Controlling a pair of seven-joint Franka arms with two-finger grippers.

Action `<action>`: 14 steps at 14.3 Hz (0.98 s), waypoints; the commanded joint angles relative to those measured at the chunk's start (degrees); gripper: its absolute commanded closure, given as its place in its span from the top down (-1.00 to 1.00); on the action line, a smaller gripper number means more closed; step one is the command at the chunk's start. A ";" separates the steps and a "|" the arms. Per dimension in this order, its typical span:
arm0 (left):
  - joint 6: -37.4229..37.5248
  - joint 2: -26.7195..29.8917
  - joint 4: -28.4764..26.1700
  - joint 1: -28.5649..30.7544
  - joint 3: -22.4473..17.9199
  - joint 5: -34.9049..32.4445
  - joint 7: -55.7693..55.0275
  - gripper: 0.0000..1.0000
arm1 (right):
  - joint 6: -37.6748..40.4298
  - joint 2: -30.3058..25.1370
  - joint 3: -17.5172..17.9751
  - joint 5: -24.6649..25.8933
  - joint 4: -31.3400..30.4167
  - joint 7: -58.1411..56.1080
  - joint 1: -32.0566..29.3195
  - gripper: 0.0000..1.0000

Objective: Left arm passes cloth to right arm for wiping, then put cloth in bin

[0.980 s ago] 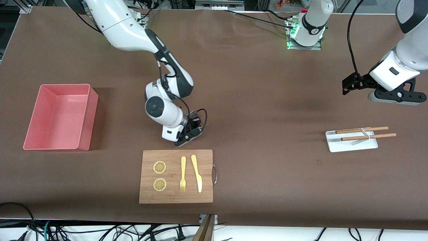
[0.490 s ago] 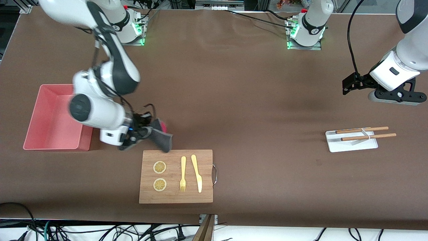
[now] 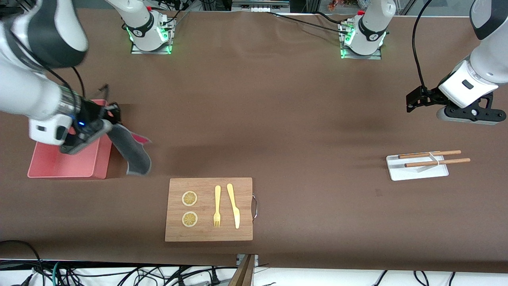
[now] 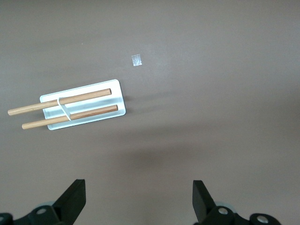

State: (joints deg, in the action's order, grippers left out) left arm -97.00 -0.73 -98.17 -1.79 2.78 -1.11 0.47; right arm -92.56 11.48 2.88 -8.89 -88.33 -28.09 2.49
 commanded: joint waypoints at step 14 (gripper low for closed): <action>0.49 0.46 -0.27 -0.14 -0.40 1.11 0.41 1.00 | -9.64 -7.70 -5.68 18.20 -17.39 9.72 -13.57 -1.00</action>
State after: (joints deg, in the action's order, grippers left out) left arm -96.82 -0.72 -98.17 -1.78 2.75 -1.11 0.47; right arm -97.59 6.94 -1.78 7.53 -99.66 -19.74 -10.86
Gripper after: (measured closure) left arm 0.000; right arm 0.982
